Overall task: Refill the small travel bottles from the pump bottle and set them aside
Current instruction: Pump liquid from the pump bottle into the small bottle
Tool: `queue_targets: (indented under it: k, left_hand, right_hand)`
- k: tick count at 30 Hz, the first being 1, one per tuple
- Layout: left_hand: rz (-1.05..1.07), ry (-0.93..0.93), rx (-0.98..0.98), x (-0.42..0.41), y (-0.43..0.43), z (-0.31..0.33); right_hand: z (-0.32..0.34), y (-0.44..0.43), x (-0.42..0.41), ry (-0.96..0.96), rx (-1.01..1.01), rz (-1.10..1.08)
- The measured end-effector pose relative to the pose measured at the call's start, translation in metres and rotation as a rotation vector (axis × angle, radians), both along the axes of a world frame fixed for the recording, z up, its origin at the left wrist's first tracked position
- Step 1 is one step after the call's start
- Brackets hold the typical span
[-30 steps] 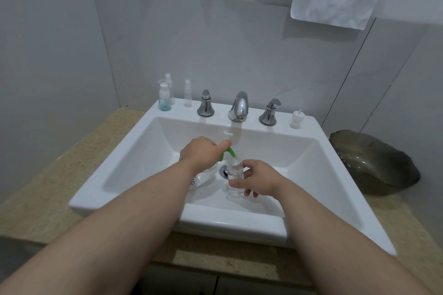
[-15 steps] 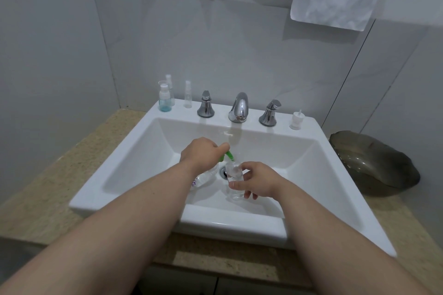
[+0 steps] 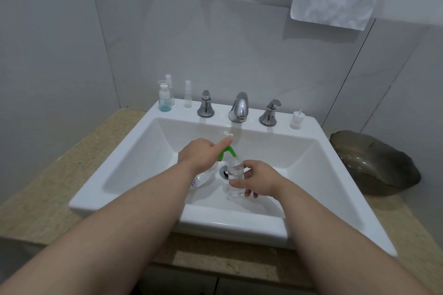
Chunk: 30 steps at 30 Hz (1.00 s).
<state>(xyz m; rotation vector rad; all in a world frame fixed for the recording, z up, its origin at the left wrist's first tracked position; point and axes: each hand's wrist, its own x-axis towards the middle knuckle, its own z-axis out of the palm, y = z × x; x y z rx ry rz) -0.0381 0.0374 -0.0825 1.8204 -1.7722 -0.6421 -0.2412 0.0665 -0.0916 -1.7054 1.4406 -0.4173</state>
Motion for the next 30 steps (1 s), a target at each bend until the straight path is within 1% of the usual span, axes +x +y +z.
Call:
queue_targets:
  k: [10, 21, 30]
  left_hand:
    - [0.004, 0.041, 0.021, -0.0021, -0.0001, 0.0020]
    - [0.000, 0.083, 0.016, 0.0030, 0.0018, 0.0014]
    - [0.020, 0.028, 0.045, -0.0060, 0.0002, 0.0038]
  right_hand:
    - [-0.0001, 0.0001, 0.0004, 0.010, -0.006, -0.004]
    - [-0.0001, 0.0003, 0.0004, -0.025, -0.008, -0.018]
    - [-0.0005, -0.0004, 0.0003, -0.030, -0.010, -0.013]
